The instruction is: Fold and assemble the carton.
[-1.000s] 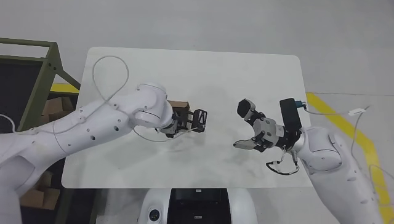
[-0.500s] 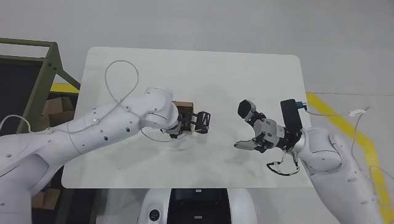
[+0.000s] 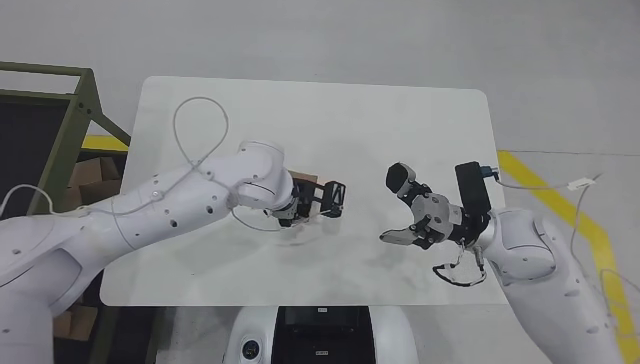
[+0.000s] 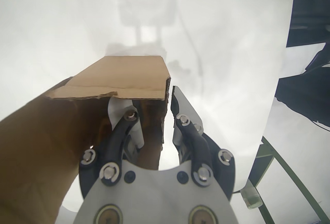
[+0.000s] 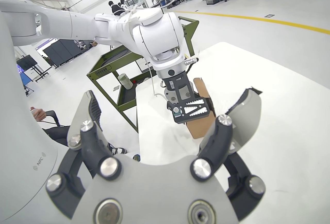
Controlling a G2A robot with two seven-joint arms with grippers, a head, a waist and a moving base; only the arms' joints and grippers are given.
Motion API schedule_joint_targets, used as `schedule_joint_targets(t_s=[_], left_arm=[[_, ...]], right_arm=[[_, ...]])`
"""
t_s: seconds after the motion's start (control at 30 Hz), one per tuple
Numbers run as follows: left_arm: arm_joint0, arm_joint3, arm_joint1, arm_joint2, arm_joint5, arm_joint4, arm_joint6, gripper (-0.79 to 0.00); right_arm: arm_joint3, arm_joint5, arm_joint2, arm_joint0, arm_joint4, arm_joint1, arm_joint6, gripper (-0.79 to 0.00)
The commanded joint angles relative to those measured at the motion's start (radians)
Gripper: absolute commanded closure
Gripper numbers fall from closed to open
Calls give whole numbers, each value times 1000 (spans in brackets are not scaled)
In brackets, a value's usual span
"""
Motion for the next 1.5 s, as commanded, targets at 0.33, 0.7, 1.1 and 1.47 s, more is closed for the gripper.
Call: schedule_joint_targets(t_s=[0.33,0.7,1.1,1.47], left_arm=[[-20,12,-3,-7,20,-52,-20,-225],[-6,25,-12,-36,36,-67,-29,-182],[-6,-6,-3,-60,30,-78,-30,-388],[26,-199,99,-185,42,-126,-42,-785]], right_arm=[[-4,-5,1,-9,-5,4,-7,-785],[-13,-9,11,-21,-6,10,-9,-785],[-16,-11,17,-23,-2,16,-10,-785],[-14,-9,18,-21,5,19,-10,-785]])
